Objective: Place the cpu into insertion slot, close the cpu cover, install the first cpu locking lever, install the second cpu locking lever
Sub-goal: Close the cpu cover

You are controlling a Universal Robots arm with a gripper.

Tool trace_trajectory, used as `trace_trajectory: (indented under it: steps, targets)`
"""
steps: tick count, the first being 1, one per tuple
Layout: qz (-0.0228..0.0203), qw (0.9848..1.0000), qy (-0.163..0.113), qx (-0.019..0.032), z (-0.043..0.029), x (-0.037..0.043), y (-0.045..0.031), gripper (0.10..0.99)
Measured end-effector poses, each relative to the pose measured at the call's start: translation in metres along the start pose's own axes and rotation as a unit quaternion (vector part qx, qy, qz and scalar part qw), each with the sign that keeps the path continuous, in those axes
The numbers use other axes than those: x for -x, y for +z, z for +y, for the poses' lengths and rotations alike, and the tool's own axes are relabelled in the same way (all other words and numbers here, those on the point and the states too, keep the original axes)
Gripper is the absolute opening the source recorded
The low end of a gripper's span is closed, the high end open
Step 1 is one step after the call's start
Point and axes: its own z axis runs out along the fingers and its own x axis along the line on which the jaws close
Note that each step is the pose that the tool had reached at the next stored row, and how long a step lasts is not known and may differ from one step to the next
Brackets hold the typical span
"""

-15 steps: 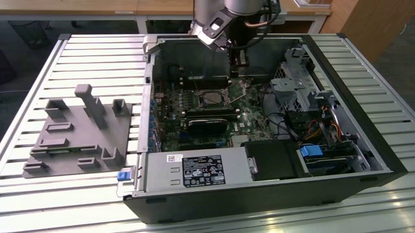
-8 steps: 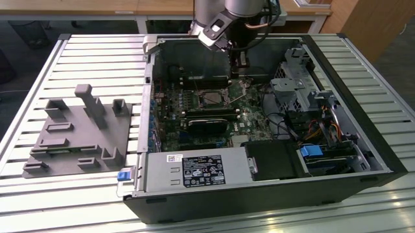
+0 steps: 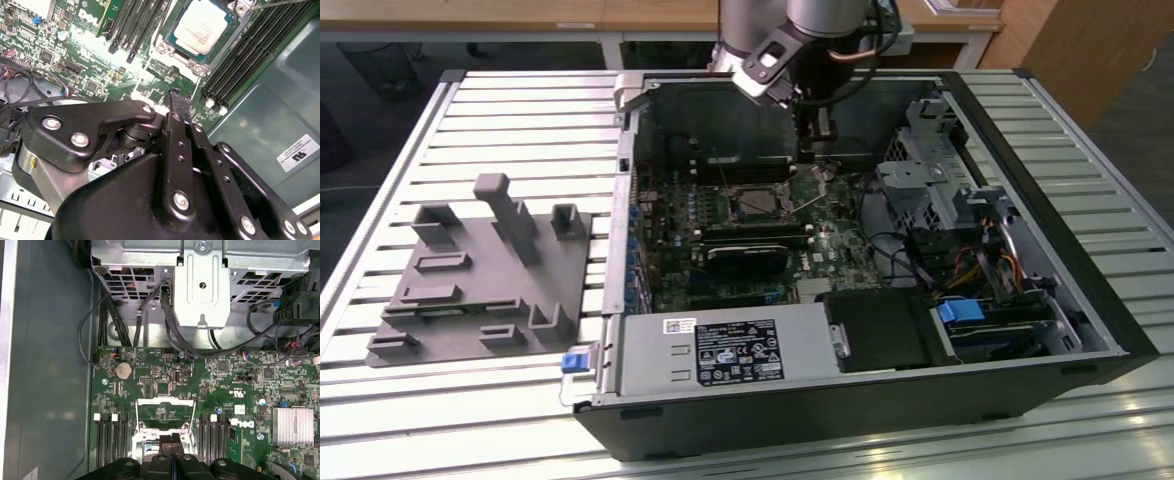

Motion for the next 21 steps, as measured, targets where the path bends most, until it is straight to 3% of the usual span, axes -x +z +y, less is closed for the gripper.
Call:
trace_trajectory:
  steps: [10,14,21]
  targets:
    - [0.0001,1.0000,0.000,0.0000,0.0054,-0.0001,0.0019,0.106]
    - [0.0001,1.0000,0.000,-0.0002,0.0109,-0.0003,0.0036,0.106]
    - [0.0009,1.0000,0.000,-0.0013,0.0186,-0.0011,0.0143,0.106]
